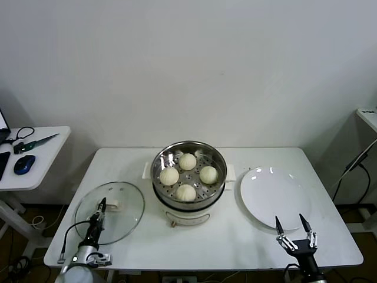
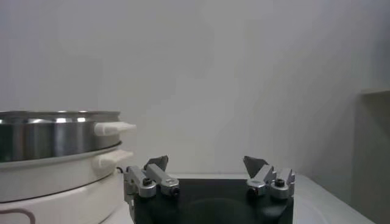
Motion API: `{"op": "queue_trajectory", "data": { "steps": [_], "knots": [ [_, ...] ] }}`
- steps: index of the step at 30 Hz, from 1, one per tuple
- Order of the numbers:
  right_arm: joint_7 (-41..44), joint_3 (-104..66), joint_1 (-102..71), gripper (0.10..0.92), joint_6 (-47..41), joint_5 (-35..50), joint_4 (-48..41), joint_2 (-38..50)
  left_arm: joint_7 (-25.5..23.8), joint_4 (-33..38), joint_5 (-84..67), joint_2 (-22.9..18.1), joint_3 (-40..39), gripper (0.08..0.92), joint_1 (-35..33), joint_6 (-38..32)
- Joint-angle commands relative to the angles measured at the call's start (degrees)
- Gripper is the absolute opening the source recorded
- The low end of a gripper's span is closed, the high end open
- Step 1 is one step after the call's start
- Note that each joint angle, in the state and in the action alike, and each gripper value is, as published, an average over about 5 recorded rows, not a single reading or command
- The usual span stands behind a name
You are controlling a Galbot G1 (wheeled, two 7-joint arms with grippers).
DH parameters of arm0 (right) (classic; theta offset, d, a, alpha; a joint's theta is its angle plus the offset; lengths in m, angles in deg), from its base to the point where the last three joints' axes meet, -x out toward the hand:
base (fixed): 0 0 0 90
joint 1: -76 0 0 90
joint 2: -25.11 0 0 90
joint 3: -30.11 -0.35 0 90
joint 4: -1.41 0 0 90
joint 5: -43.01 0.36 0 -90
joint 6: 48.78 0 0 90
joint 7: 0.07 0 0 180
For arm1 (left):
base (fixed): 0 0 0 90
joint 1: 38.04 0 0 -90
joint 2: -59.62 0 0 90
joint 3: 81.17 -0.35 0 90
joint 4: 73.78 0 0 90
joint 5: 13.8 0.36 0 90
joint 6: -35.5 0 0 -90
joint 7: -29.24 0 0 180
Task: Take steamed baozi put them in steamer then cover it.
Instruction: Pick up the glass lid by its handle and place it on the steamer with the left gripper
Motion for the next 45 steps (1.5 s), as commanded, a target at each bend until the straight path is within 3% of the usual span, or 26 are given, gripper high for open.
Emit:
{"op": "queue_trajectory", "data": {
  "steps": [1,10,18,25,30,34,39,45],
  "knots": [
    [-0.72,-0.16,-0.18,0.823,-1.09,-0.64,0.91,-0.04,0.67,-0.37,0.10,-0.34,0.18,0.134,0.76,-0.39],
    [-4.88,-1.11,0.05,0.823,-3.67,-5.70,1.84,-0.62,-7.81,17.05,-13.45,3.71,0.97,0.134,-2.58,4.18],
    [-6.29,-0.62,0.35,0.823,-4.70,-7.47,1.43,-1.03,-21.44,34.46,-25.06,12.97,3.00,0.134,-2.23,17.15],
    [-6.61,0.09,1.42,0.823,-4.83,-7.82,0.43,-0.92,-26.46,42.26,-22.45,16.56,-2.71,0.134,2.65,27.49],
    [-6.77,0.69,2.23,0.823,-4.77,-7.81,0.00,-0.65,-30.31,46.22,-16.52,13.83,-13.62,0.134,8.08,34.89],
    [-6.86,1.08,2.81,0.823,-4.54,-7.76,-0.27,-0.20,-35.21,46.96,-8.15,8.71,-23.55,0.134,12.89,38.63],
    [-6.96,1.32,3.15,0.823,-3.72,-7.34,-0.92,0.49,-39.85,43.27,1.34,0.46,-33.04,0.134,18.36,41.29],
    [-7.04,1.42,3.10,0.823,-3.10,-6.99,-1.14,0.80,-41.11,36.26,8.69,-9.28,-38.73,0.134,19.95,41.68]
  ]
}}
